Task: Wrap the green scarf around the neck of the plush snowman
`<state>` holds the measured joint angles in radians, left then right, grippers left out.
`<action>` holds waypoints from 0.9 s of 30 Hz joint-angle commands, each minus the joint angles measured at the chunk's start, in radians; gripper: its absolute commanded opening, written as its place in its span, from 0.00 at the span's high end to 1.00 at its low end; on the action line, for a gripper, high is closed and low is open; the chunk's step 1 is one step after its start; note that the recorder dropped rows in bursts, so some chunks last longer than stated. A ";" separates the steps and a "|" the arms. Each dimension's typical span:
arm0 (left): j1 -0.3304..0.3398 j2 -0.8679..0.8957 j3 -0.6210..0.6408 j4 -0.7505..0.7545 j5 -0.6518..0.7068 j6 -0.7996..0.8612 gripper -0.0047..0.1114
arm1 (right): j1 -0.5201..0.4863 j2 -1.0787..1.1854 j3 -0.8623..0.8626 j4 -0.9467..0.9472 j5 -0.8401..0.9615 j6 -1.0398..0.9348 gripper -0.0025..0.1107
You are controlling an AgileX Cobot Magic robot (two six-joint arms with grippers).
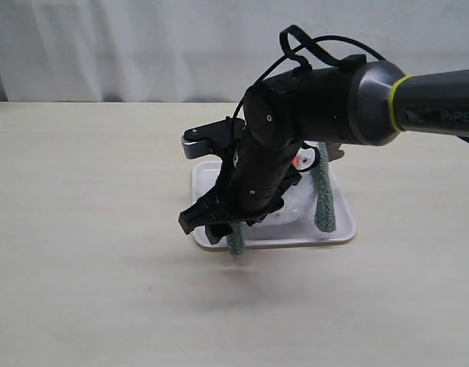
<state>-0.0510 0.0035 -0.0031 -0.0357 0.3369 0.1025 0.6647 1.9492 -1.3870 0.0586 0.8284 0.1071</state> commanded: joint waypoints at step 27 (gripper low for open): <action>-0.007 -0.004 0.003 -0.002 -0.012 0.001 0.96 | 0.030 -0.082 0.417 -0.025 -0.677 0.054 0.45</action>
<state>-0.0510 0.0035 -0.0031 -0.0357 0.3369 0.1025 0.7009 1.8764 -0.9854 0.0462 0.1924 0.1561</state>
